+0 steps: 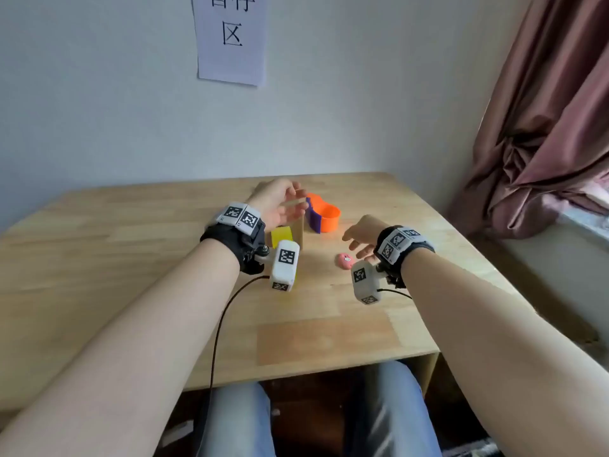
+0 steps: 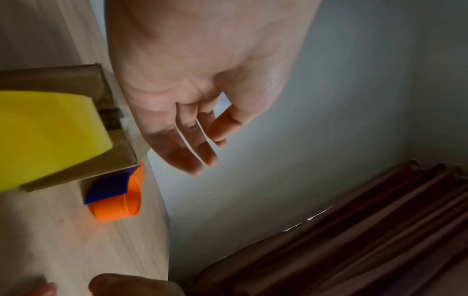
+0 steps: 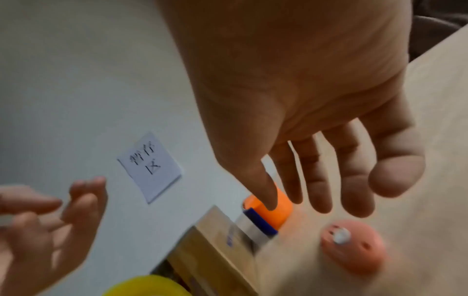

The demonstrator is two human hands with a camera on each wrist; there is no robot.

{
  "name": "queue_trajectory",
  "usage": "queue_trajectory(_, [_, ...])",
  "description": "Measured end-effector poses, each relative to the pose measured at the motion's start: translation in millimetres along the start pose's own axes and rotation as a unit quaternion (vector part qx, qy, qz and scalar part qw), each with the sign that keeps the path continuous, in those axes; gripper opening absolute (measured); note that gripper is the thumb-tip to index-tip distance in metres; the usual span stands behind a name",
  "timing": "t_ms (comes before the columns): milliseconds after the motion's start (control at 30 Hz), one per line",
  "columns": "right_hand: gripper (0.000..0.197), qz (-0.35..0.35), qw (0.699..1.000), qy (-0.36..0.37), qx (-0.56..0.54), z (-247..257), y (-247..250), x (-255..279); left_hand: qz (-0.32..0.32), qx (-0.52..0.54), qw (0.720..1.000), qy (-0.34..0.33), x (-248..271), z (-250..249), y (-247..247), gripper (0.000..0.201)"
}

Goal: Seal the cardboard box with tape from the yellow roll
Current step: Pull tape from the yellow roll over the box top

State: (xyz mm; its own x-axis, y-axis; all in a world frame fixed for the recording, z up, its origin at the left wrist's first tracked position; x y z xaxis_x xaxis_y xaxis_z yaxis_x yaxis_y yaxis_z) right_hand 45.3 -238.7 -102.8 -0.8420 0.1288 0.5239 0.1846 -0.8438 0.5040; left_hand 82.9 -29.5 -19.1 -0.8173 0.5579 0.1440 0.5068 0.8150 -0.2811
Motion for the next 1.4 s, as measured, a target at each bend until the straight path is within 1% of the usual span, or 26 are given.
queue_trajectory(67, [0.025, -0.006, 0.999, -0.035, 0.021, -15, -5, -6, -0.007, -0.01, 1.0, 0.011, -3, 6, -1, 0.023])
queue_trajectory(133, [0.017, -0.007, 0.996, -0.06, 0.066, -26, -13, -10, -0.004, -0.013, 1.0, 0.02, -4, 17, 0, 0.023])
queue_trajectory(233, [0.019, -0.039, 0.993, -0.06, 0.095, -28, -14, -20, -0.01, -0.013, 1.0, 0.011, -9, 17, 3, 0.024])
queue_trajectory(333, [0.018, -0.024, 0.995, -0.047, 0.08, -26, -15, -36, -0.03, -0.036, 0.999, -0.006, -12, 8, 13, 0.025])
queue_trajectory(367, [0.017, -0.009, 0.998, -0.036, 0.046, -24, -16, -42, -0.037, -0.042, 0.998, -0.012, -12, 3, 18, 0.024])
queue_trajectory(400, [0.016, 0.009, 1.0, -0.023, -0.016, -20, -19, -46, -0.047, -0.045, 0.998, -0.017, -12, 0, 24, 0.024])
queue_trajectory(433, [0.017, 0.024, 0.996, -0.004, -0.084, -14, -22, -49, -0.055, -0.048, 0.997, -0.019, -12, -3, 32, 0.024])
queue_trajectory(467, [0.017, 0.036, 0.991, 0.018, -0.128, -5, -23, -50, -0.064, -0.053, 0.996, -0.019, -12, -6, 40, 0.023])
queue_trajectory(500, [0.015, 0.046, 0.986, 0.044, -0.152, 7, -24, -49, -0.073, -0.061, 0.995, -0.016, -11, -7, 50, 0.023])
queue_trajectory(600, [0.027, 0.046, 0.973, 0.119, -0.191, 45, -20, -48, -0.109, -0.083, 0.991, 0.003, -7, -6, 77, 0.022])
queue_trajectory(633, [0.029, 0.047, 0.967, 0.141, -0.208, 58, -18, -48, -0.119, -0.091, 0.989, 0.015, -6, -3, 85, 0.021])
queue_trajectory(700, [0.03, 0.072, 0.956, 0.184, -0.217, 84, -19, -45, -0.127, -0.11, 0.985, 0.05, -3, 6, 98, 0.016])
queue_trajectory(766, [0.022, 0.099, 0.955, 0.217, -0.174, 104, -22, -38, -0.113, -0.129, 0.979, 0.107, -2, 20, 106, 0.008])
queue_trajectory(800, [0.017, 0.106, 0.958, 0.23, -0.134, 113, -24, -35, -0.1, -0.139, 0.975, 0.139, -1, 28, 108, 0.007])
queue_trajectory(866, [0.015, 0.102, 0.963, 0.25, -0.025, 126, -28, -31, -0.073, -0.159, 0.965, 0.193, -2, 42, 110, 0.019])
queue_trajectory(933, [0.015, 0.076, 0.958, 0.26, 0.089, 135, -30, -29, -0.046, -0.163, 0.962, 0.215, -5, 53, 107, 0.028])
queue_trajectory(1033, [0.019, 0.047, 0.935, 0.271, 0.224, 143, -34, -29, -0.014, -0.158, 0.963, 0.217, -11, 61, 102, 0.033])
queue_trajectory(1100, [0.019, 0.05, 0.918, 0.275, 0.28, 145, -39, -30, 0.002, -0.147, 0.966, 0.213, -14, 65, 101, 0.03])
queue_trajectory(1233, [0.016, 0.071, 0.894, 0.268, 0.352, 146, -52, -31, 0.013, -0.128, 0.971, 0.2, -20, 70, 102, 0.027])
queue_trajectory(1400, [0.014, 0.075, 0.88, 0.258, 0.392, 156, -57, -33, 0.019, -0.133, 0.973, 0.187, -23, 72, 102, 0.024])
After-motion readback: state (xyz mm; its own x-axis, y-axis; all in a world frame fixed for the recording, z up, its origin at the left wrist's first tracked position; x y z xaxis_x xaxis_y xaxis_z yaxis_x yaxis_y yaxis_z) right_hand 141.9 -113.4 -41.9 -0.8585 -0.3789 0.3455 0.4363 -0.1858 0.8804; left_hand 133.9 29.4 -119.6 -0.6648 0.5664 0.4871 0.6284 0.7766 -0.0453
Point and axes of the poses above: each hand's wrist, its own x-axis away from the middle knuckle, its own y-axis out of the back of the hand, z = x × y, the point moved 9 cm from there along -x, towards the middle knuckle, and after that the axes turned 15 degrees about z, right-handed, at the moved point
